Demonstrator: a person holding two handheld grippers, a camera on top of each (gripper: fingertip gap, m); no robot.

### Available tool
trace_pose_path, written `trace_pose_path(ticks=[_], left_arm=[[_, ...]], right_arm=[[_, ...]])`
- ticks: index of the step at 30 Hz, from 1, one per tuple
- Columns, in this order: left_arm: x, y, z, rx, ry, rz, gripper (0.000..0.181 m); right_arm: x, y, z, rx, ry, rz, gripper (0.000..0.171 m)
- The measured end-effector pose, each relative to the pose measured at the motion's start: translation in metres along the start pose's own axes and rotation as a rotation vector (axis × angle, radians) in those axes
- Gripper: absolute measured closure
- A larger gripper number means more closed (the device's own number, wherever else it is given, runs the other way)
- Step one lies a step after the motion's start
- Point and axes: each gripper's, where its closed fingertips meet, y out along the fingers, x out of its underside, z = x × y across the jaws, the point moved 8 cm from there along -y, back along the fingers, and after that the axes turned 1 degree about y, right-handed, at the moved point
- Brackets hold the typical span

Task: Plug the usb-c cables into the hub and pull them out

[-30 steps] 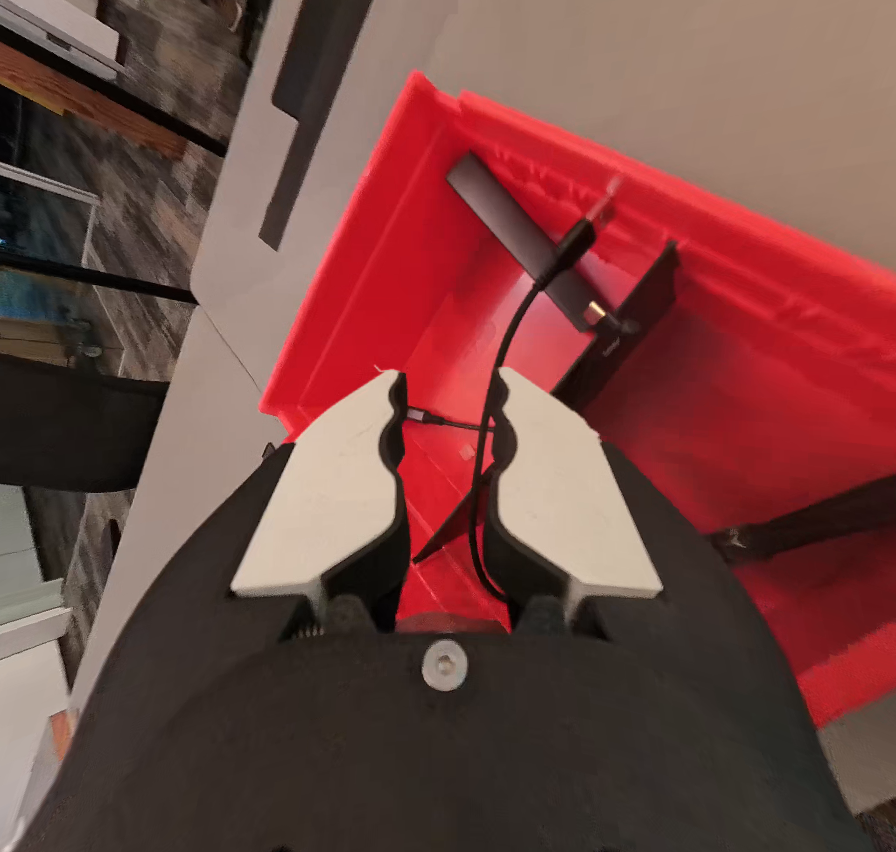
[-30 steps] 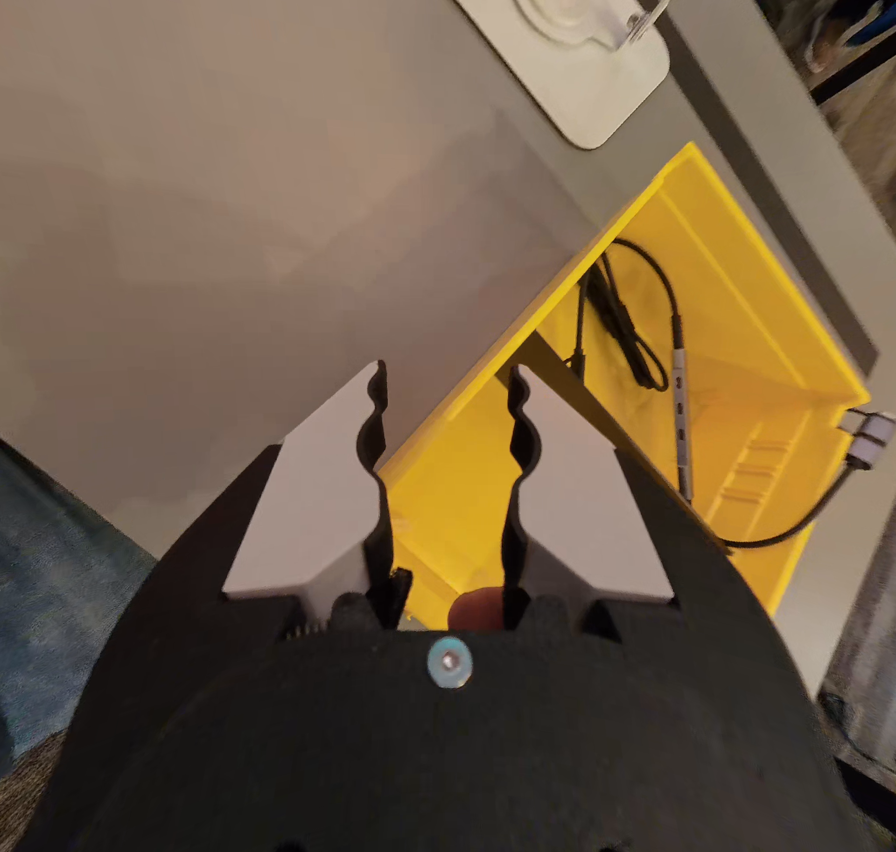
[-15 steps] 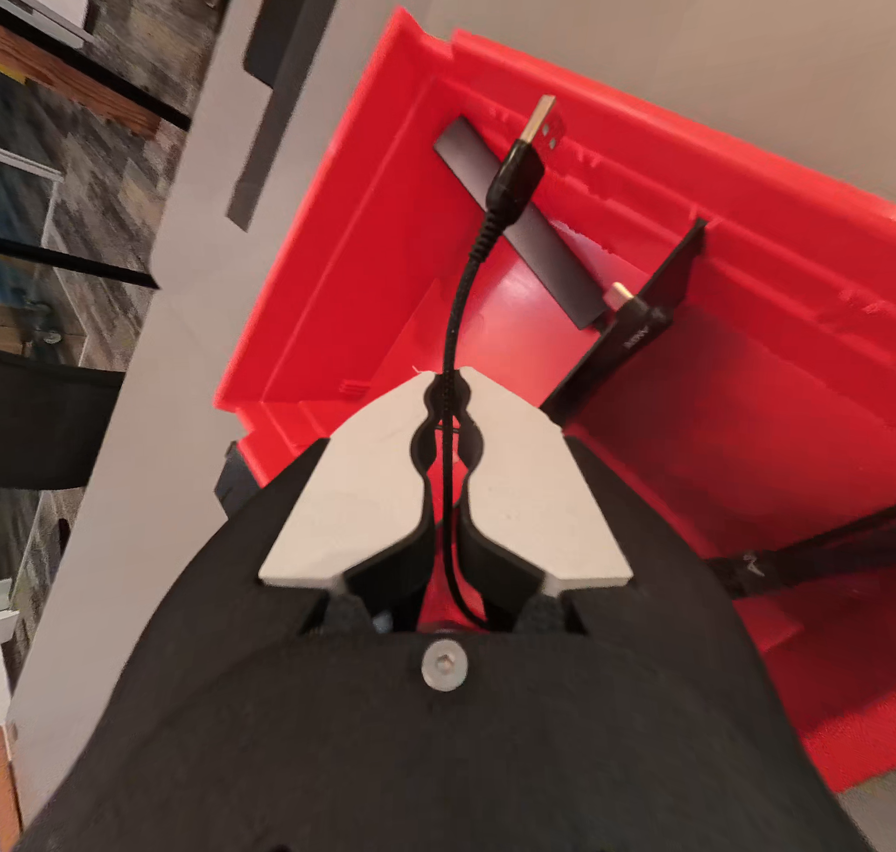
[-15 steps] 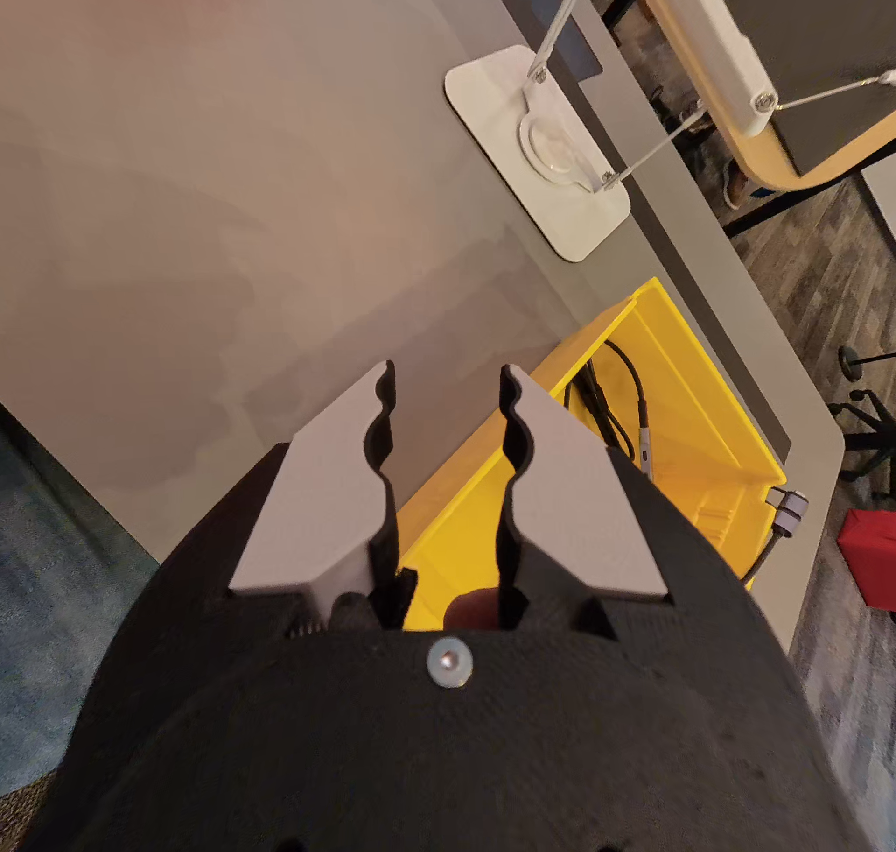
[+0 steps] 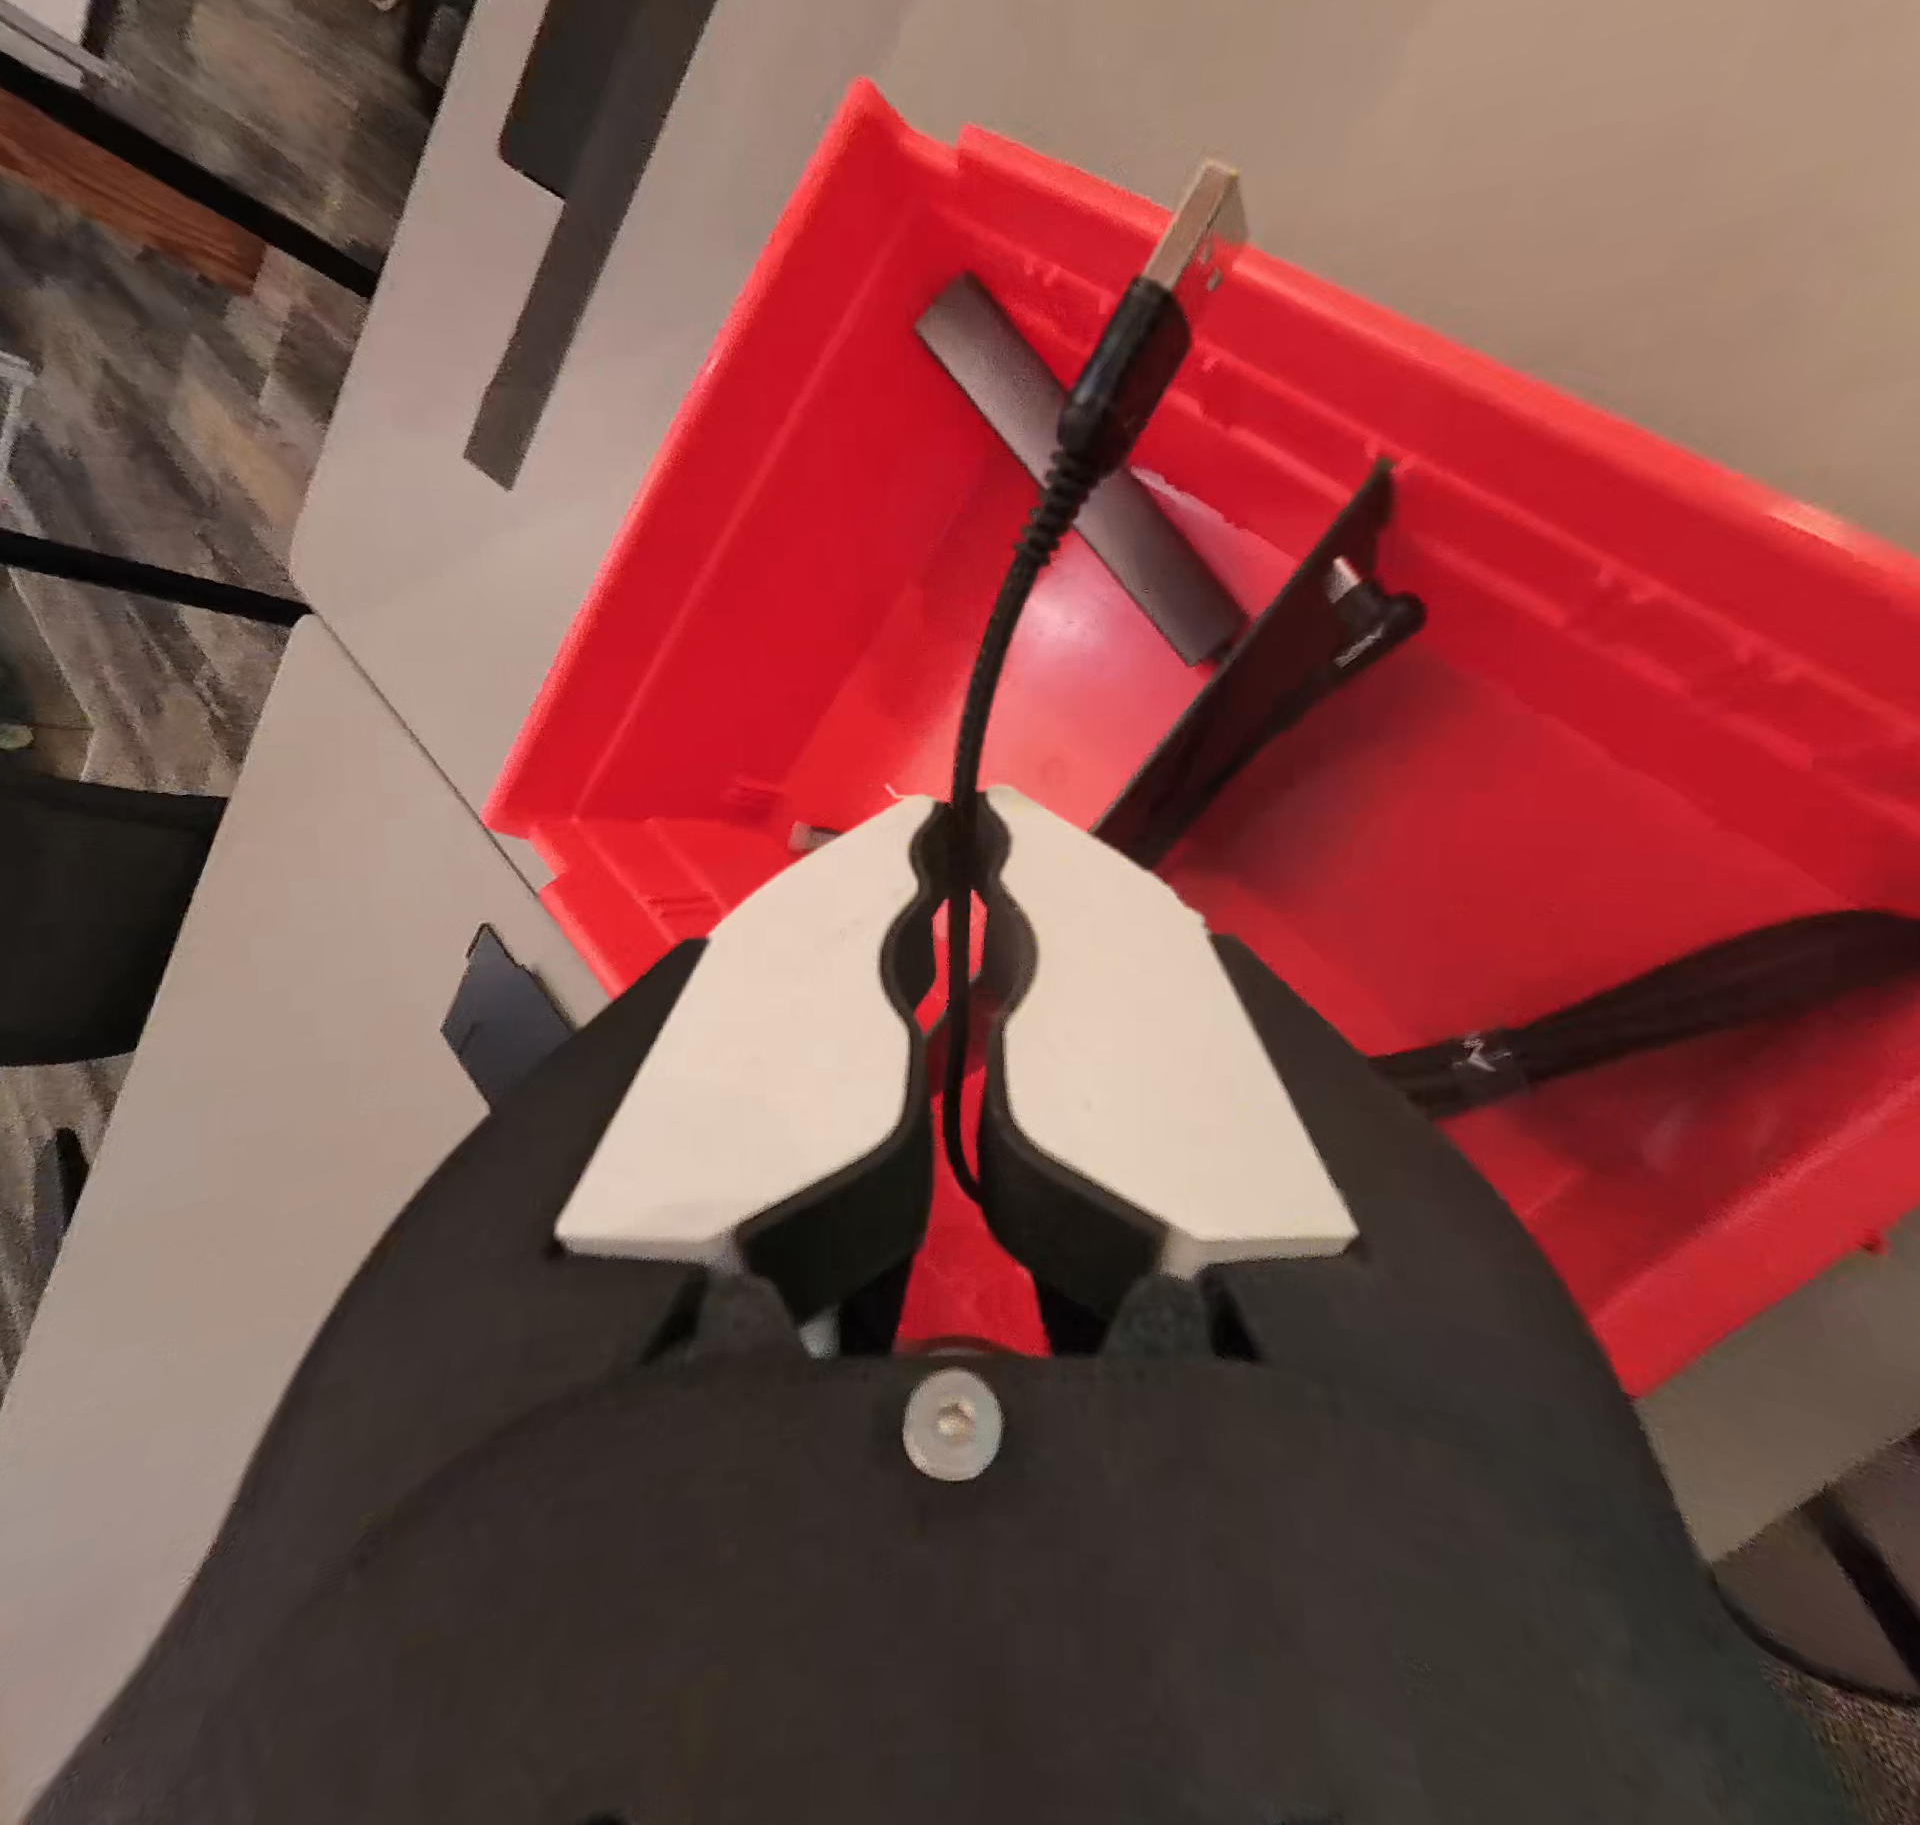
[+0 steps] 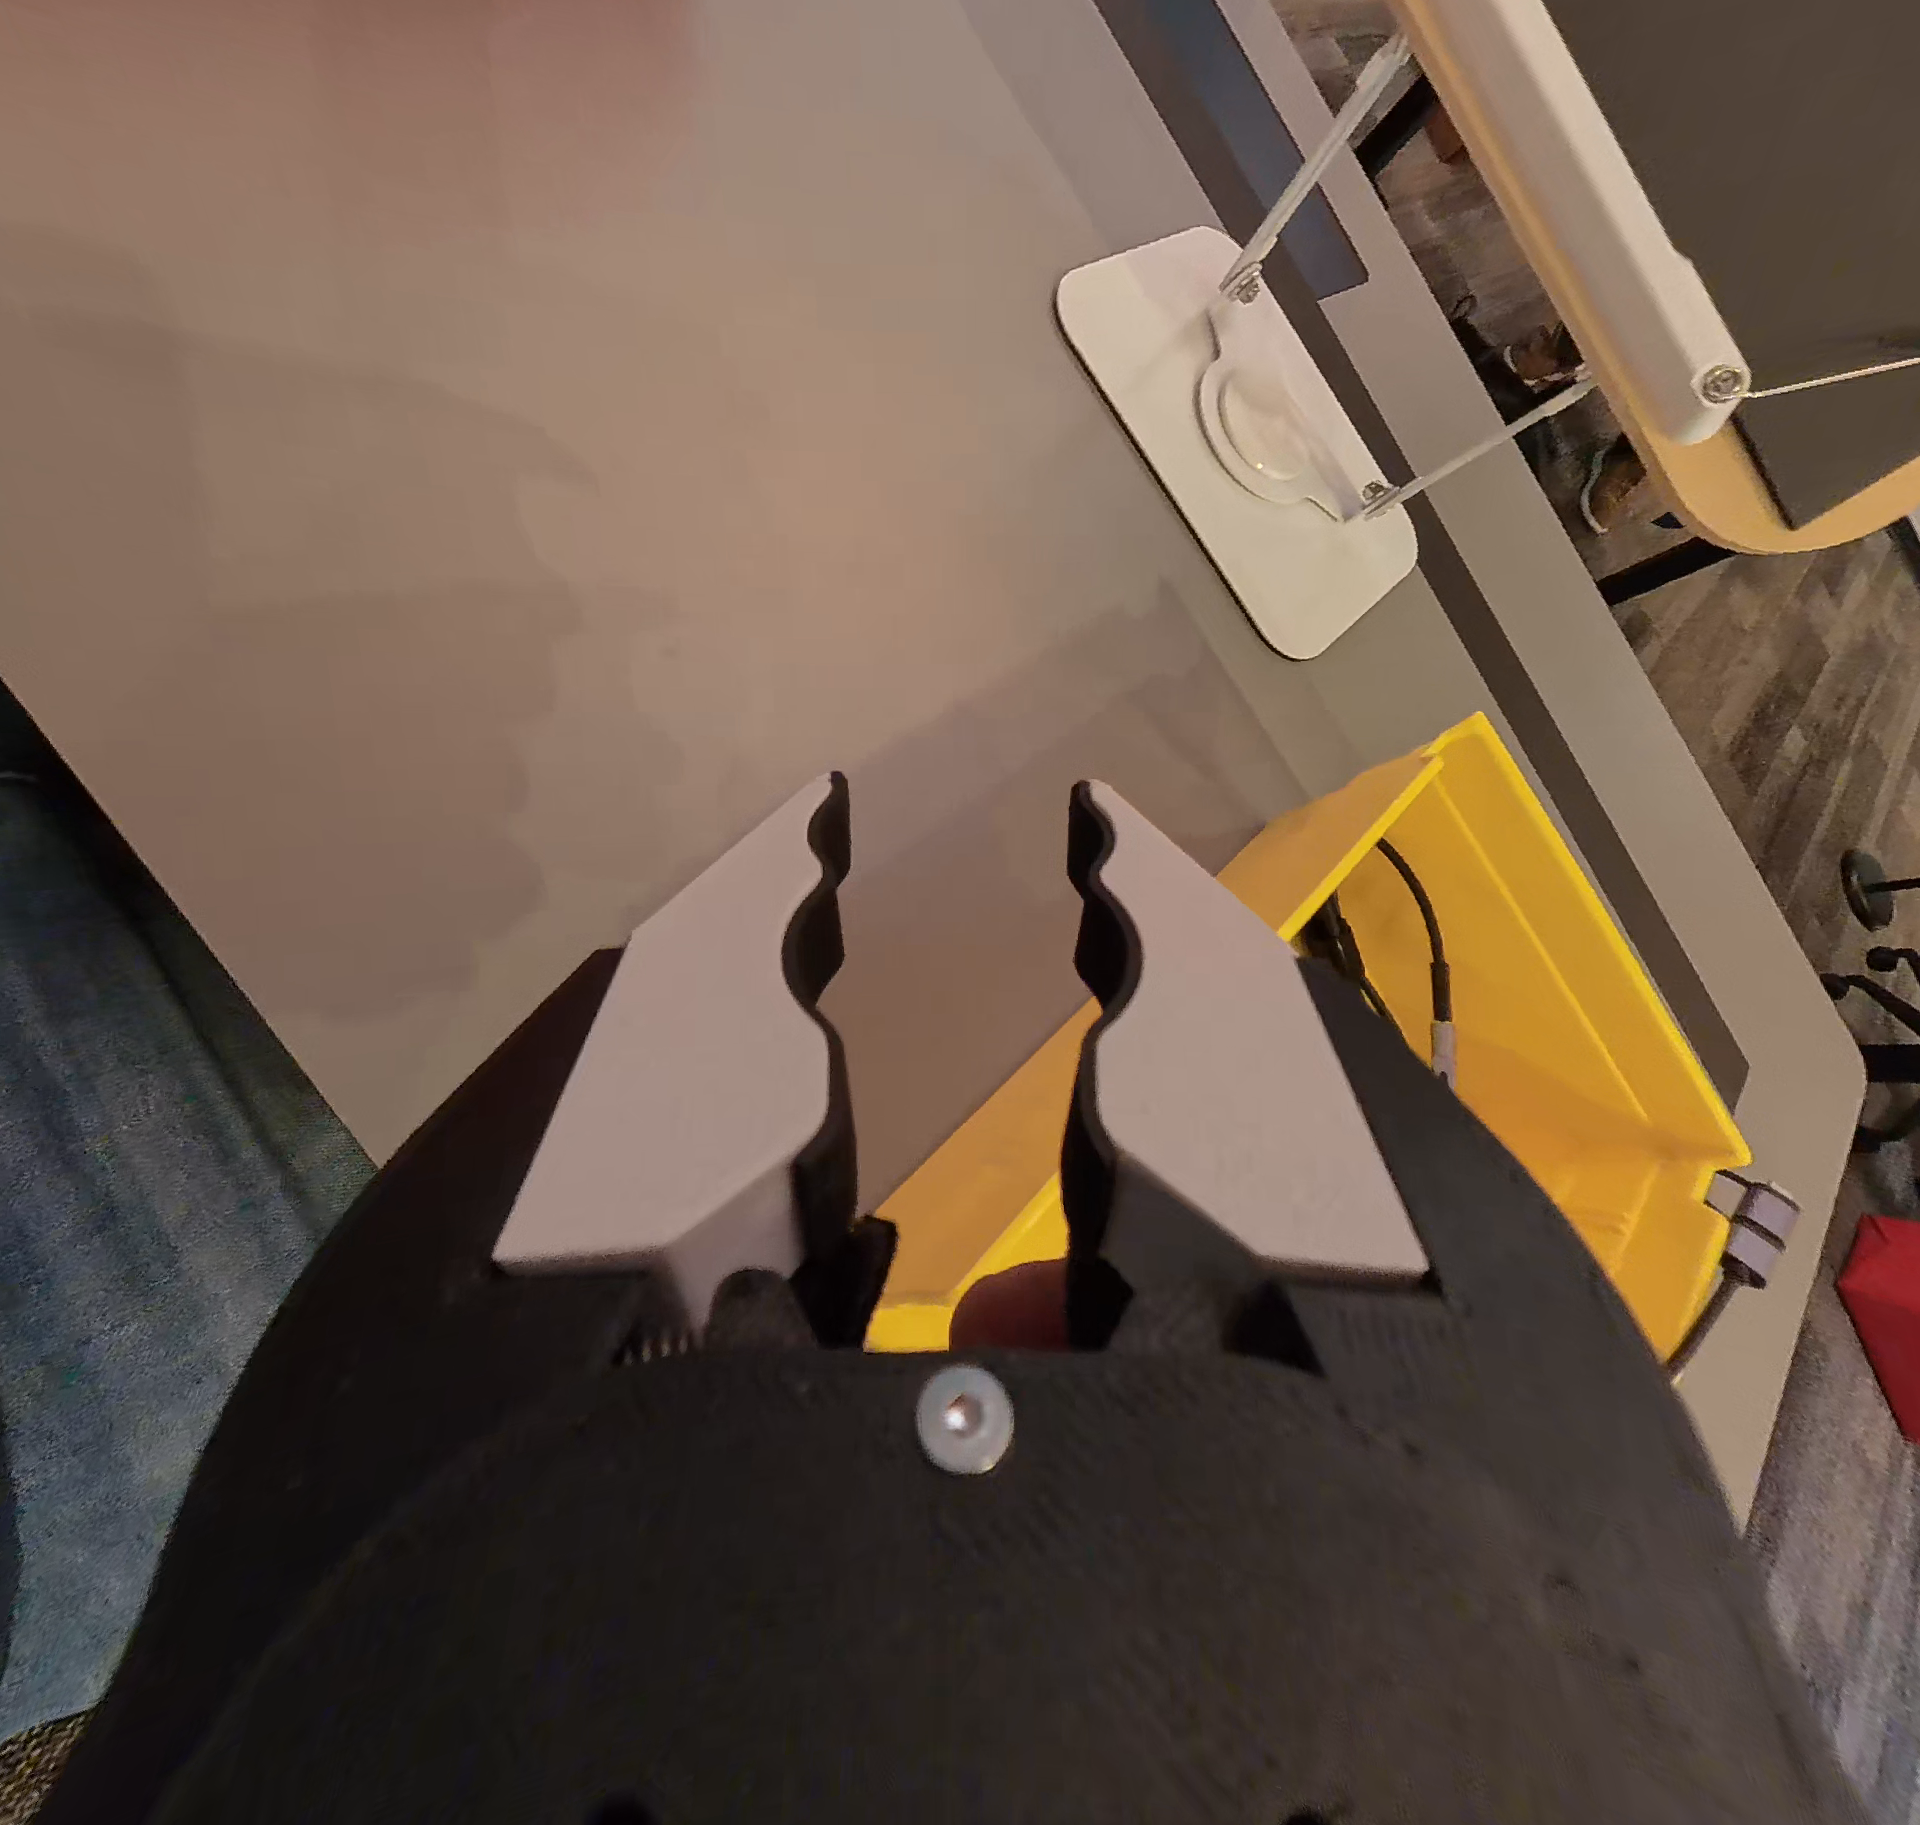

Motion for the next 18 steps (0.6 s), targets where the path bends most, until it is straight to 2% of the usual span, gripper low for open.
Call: trace_pose_path(ticks=[2,5,7,9,12,15,18], left_arm=[[-0.004,-0.003,0.000,0.021,-0.009,0.020,0.178],[0.000,-0.008,0.010,0.154,-0.008,-0.026,0.179],[0.004,-0.003,0.009,0.126,-0.011,-0.060,0.176],[0.001,0.000,0.011,0.175,-0.062,-0.030,0.156],[-0.010,-0.002,0.014,0.281,-0.084,0.023,0.143],[-0.026,0.001,-0.004,0.203,-0.127,0.086,0.146],[-0.044,0.024,-0.024,0.153,-0.195,0.124,0.151]], right_arm=[[0.001,0.001,-0.002,-0.007,-0.003,-0.001,0.131],[0.001,0.002,-0.007,-0.033,-0.010,0.009,0.130],[0.001,0.004,-0.008,-0.040,-0.016,0.008,0.130],[0.001,0.005,-0.009,-0.042,-0.023,0.008,0.130],[0.001,0.004,-0.009,-0.041,-0.032,0.011,0.130],[0.003,0.001,-0.008,-0.038,-0.024,0.016,0.130],[0.003,-0.003,-0.005,-0.028,-0.017,0.022,0.130]])
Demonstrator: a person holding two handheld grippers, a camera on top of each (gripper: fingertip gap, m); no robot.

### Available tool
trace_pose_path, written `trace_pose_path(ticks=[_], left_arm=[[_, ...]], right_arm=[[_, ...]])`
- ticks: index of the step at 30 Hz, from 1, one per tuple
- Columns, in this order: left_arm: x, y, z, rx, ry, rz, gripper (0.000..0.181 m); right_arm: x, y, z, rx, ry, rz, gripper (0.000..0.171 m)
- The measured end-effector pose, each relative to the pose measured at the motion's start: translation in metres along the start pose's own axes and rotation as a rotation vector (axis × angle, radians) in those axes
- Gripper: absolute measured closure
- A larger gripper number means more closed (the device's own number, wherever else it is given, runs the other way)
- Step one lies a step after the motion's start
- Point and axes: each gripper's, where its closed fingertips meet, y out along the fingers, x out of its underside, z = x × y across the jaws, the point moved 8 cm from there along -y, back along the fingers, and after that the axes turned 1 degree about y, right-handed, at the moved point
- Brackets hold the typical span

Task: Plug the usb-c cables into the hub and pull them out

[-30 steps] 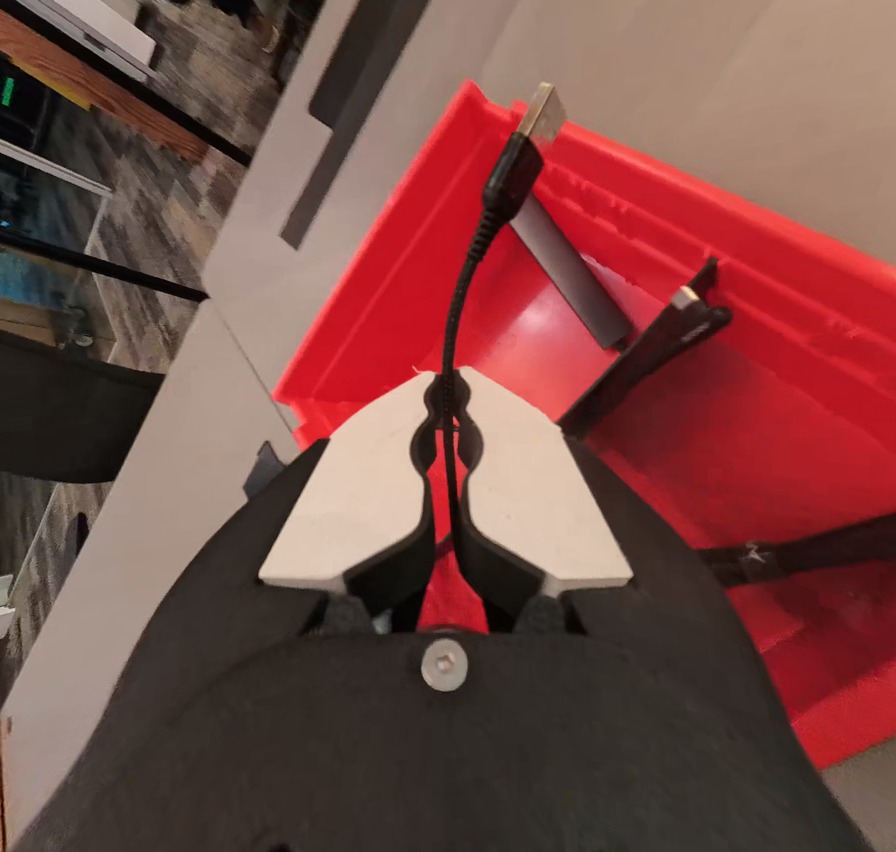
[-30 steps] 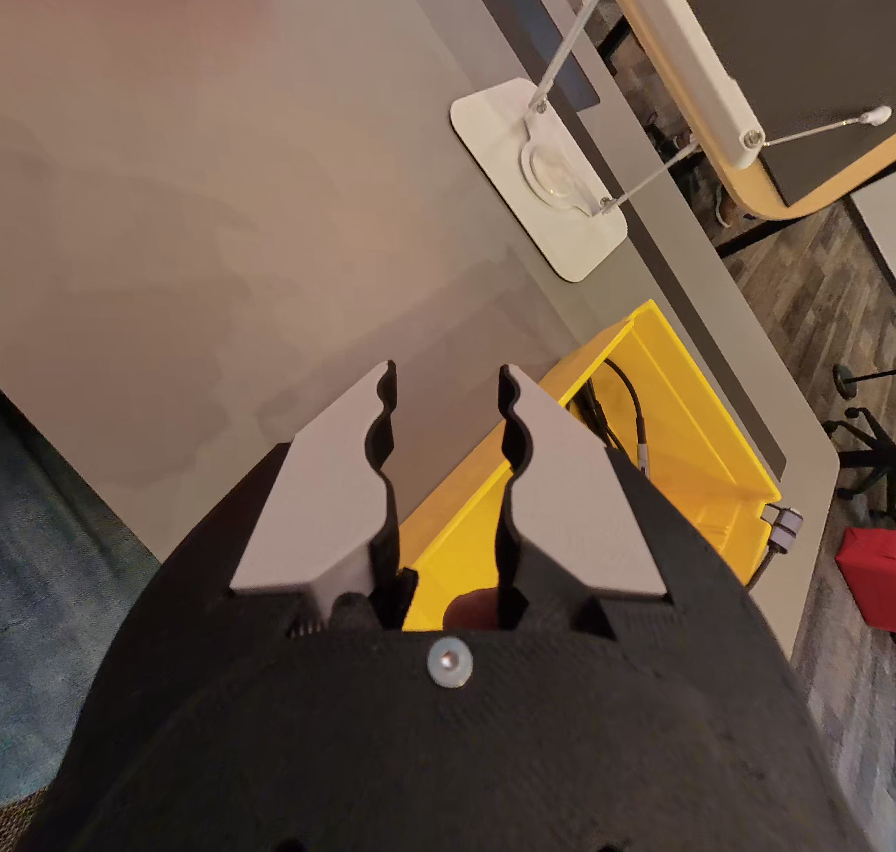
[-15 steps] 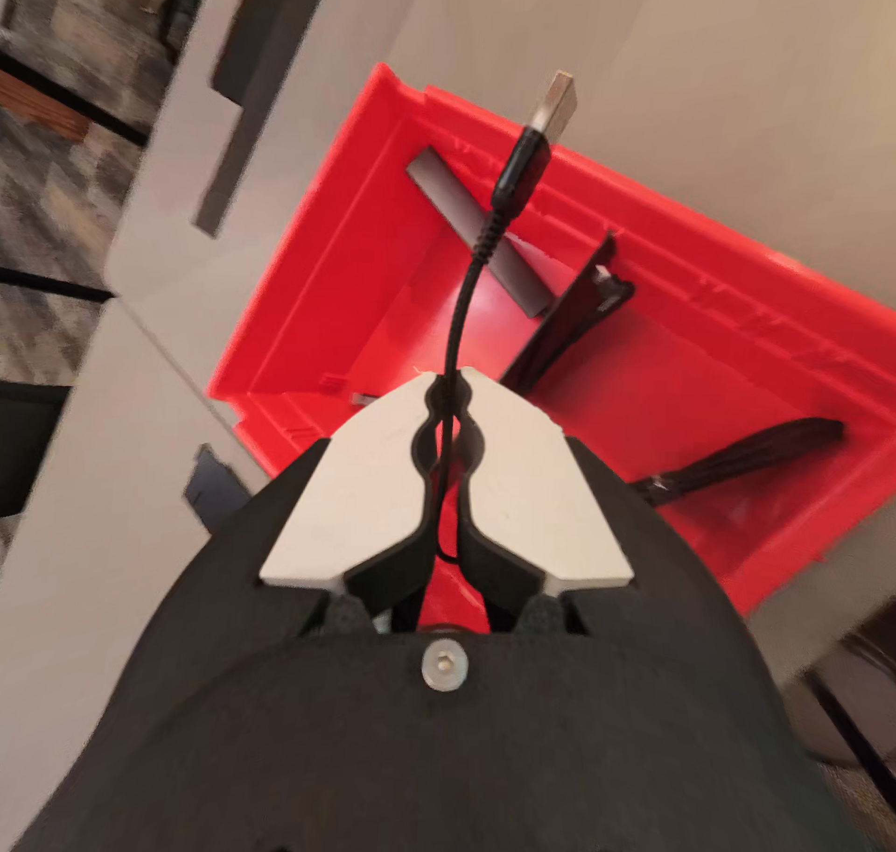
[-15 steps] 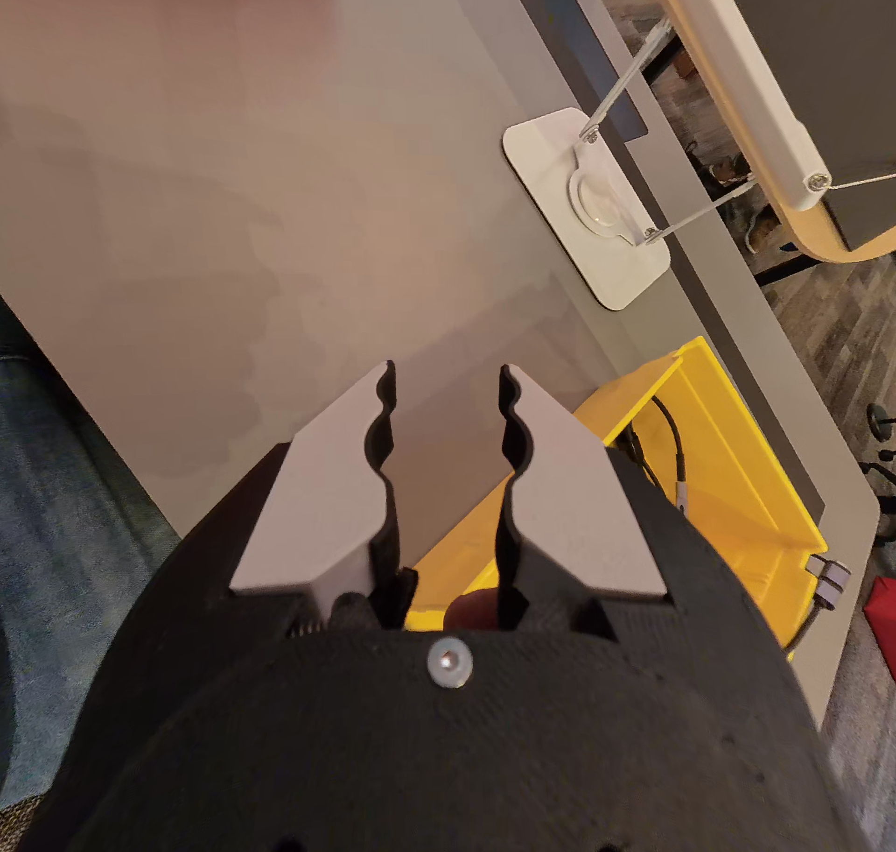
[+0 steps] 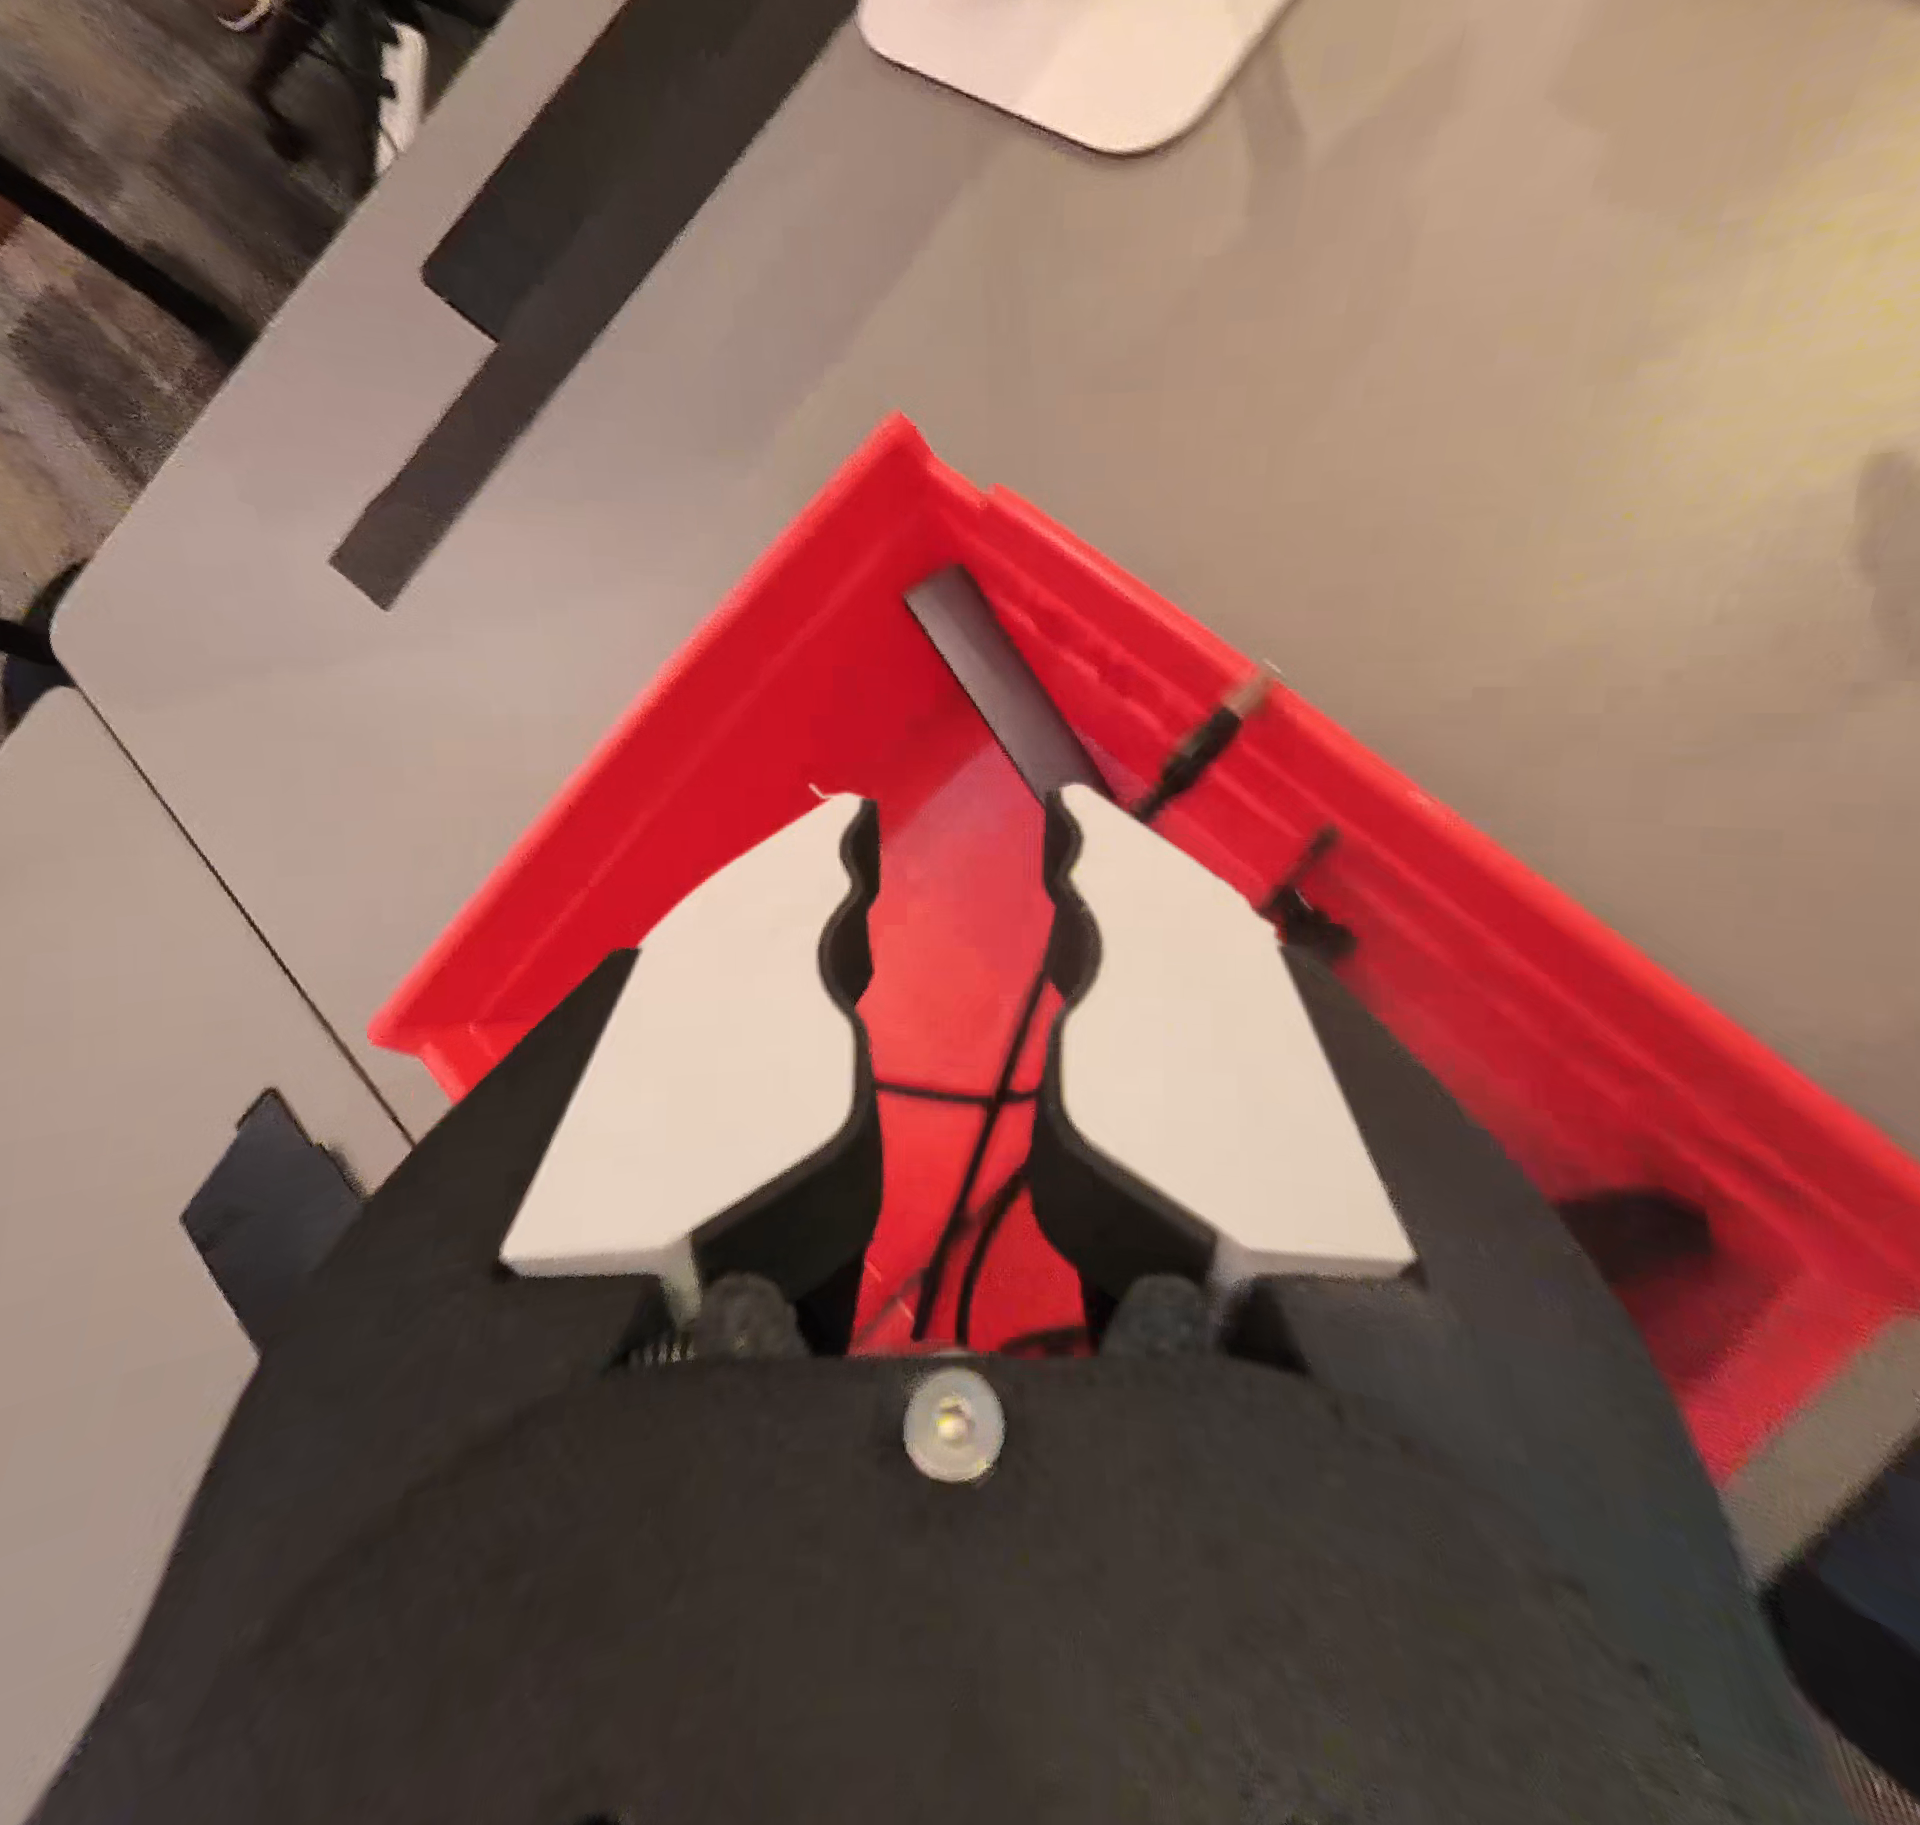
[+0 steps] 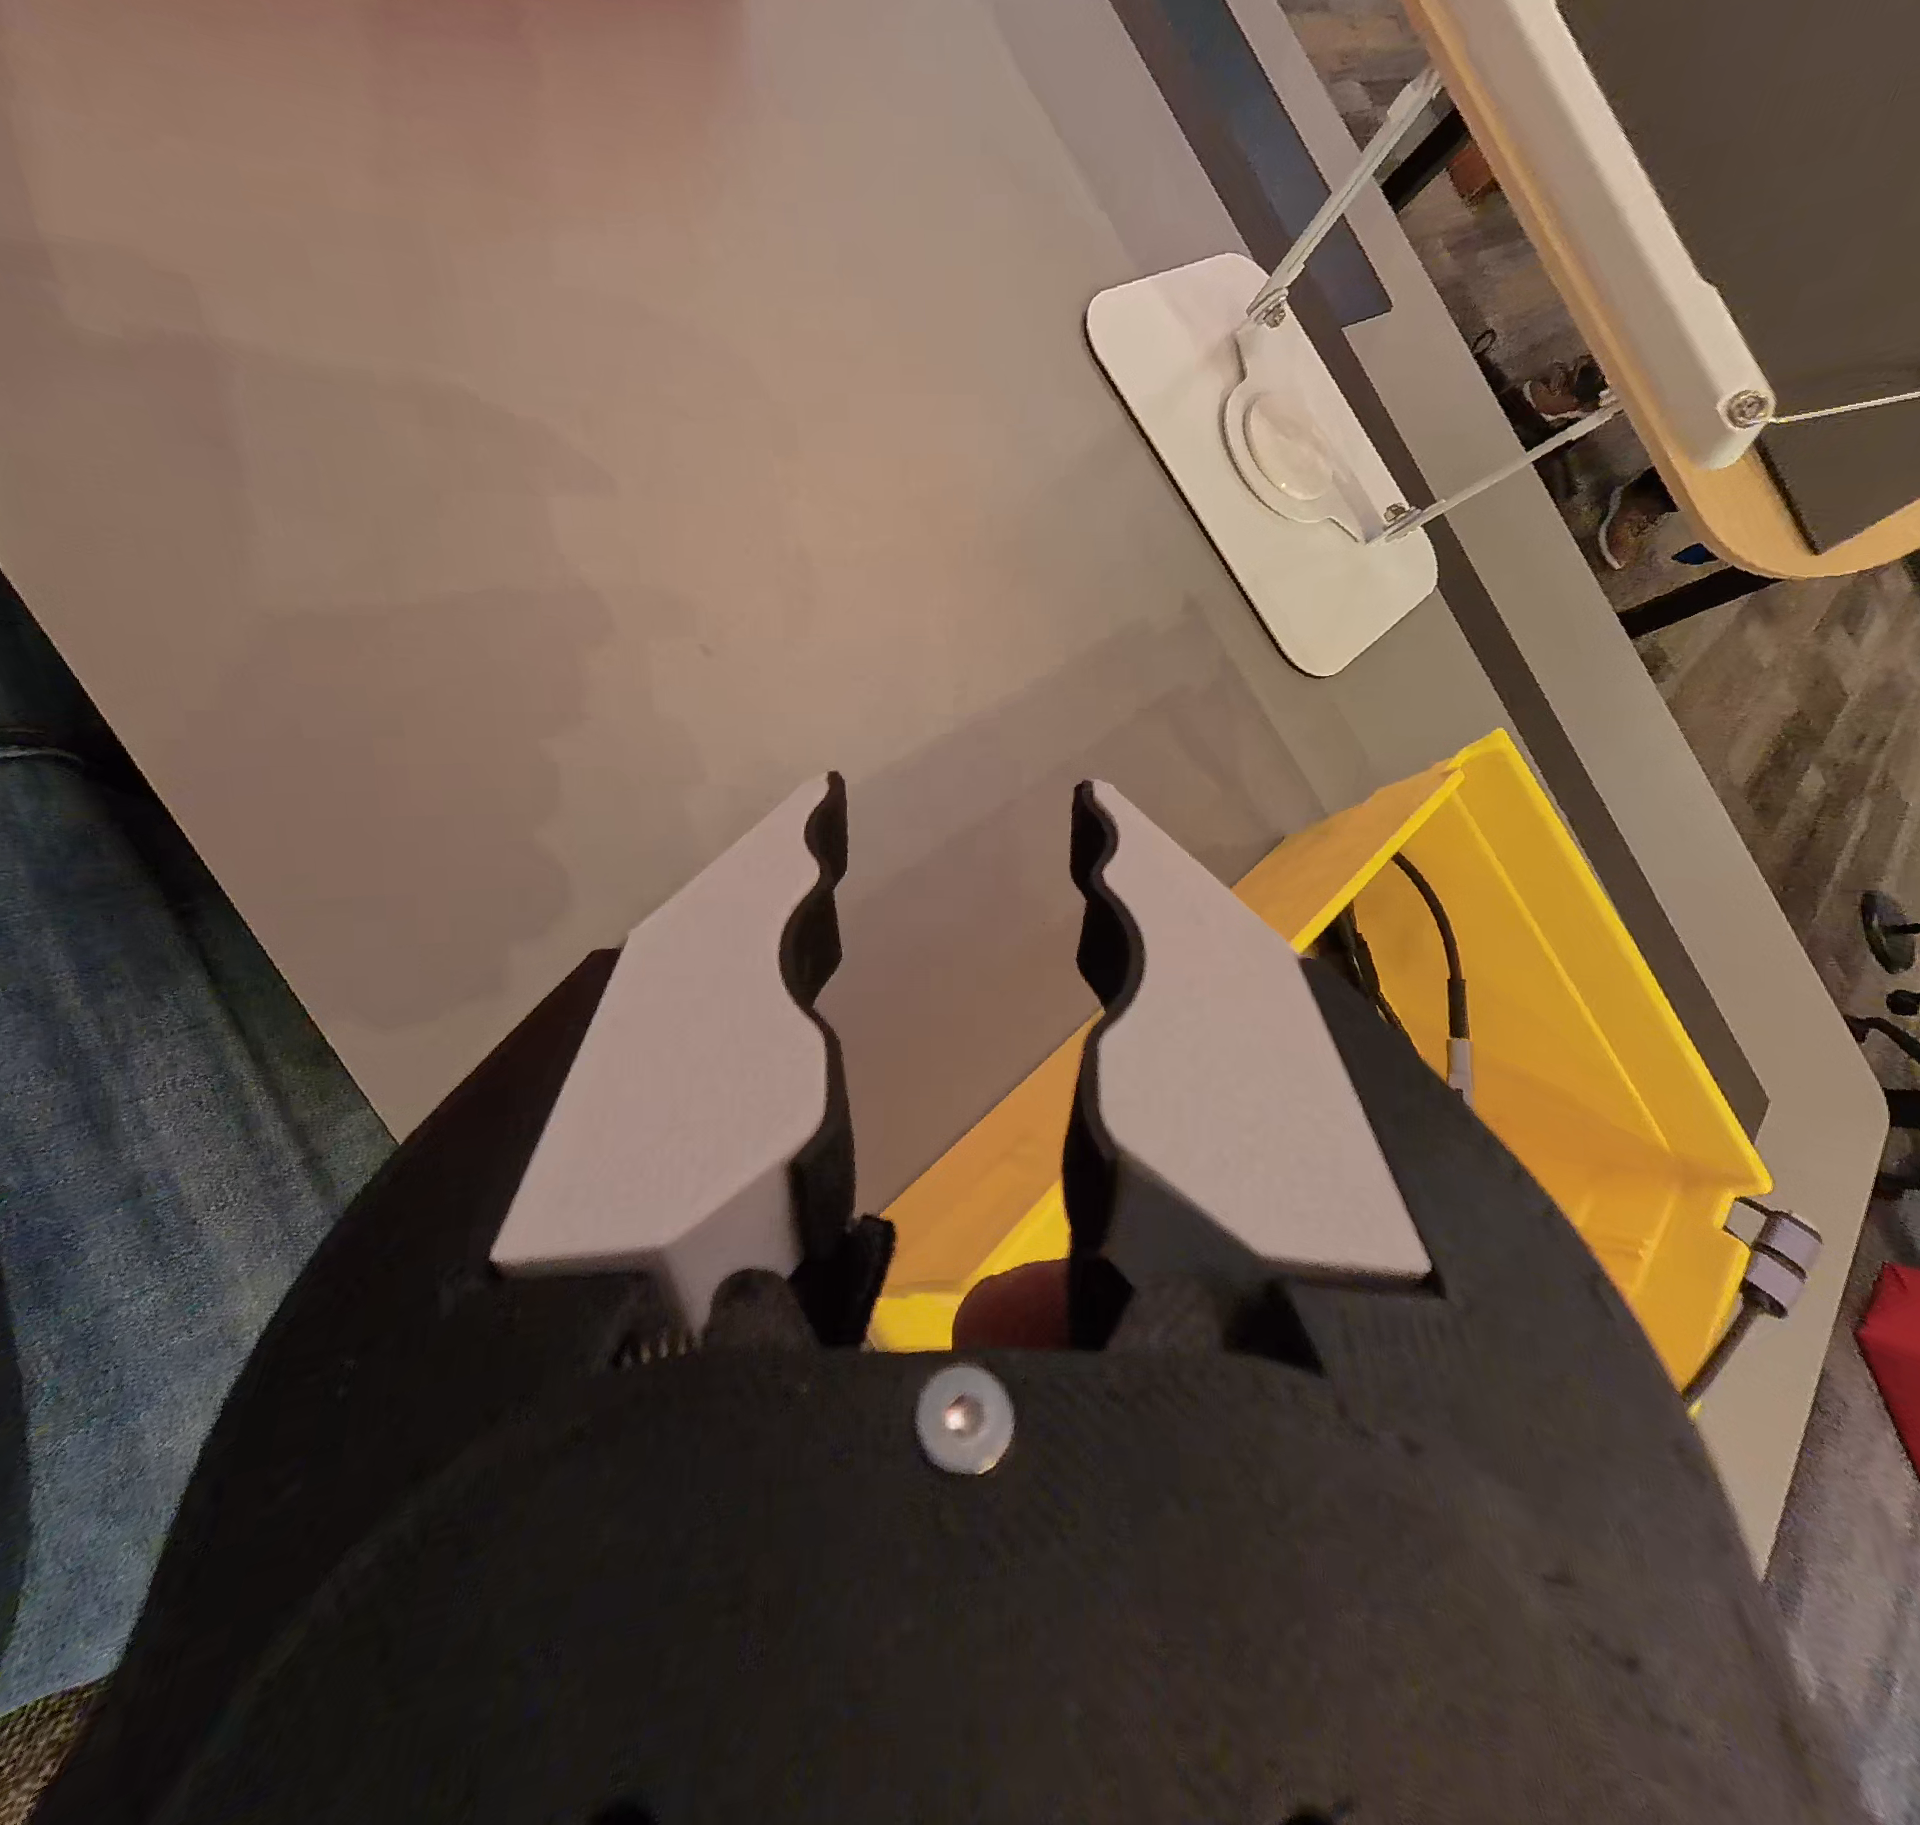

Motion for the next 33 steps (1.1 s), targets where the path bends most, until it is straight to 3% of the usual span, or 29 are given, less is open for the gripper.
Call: trace_pose_path(ticks=[2,5,10,14,18,24,33], left_arm=[[-0.008,0.020,-0.013,-0.016,-0.019,-0.011,0.157],[-0.015,0.053,-0.025,0.092,-0.111,-0.066,0.156],[0.001,0.102,-0.019,0.330,-0.211,-0.327,0.147],[0.009,0.126,-0.011,0.448,-0.282,-0.362,0.153],[0.009,0.126,-0.006,0.487,-0.288,-0.303,0.157],[-0.012,0.088,-0.014,0.360,-0.237,-0.156,0.160],[-0.090,-0.041,-0.036,0.038,-0.092,0.221,0.162]], right_arm=[[-0.001,-0.003,0.001,0.003,0.003,0.011,0.130],[-0.001,-0.005,0.001,0.005,0.005,0.017,0.130],[0.002,-0.005,0.001,0.000,0.012,0.023,0.130],[0.002,-0.005,0.001,-0.011,0.017,0.034,0.131],[0.003,-0.003,0.000,-0.021,0.019,0.039,0.130],[0.003,0.000,0.000,-0.035,0.024,0.048,0.131],[-0.006,0.001,-0.008,-0.053,0.007,0.073,0.131]])
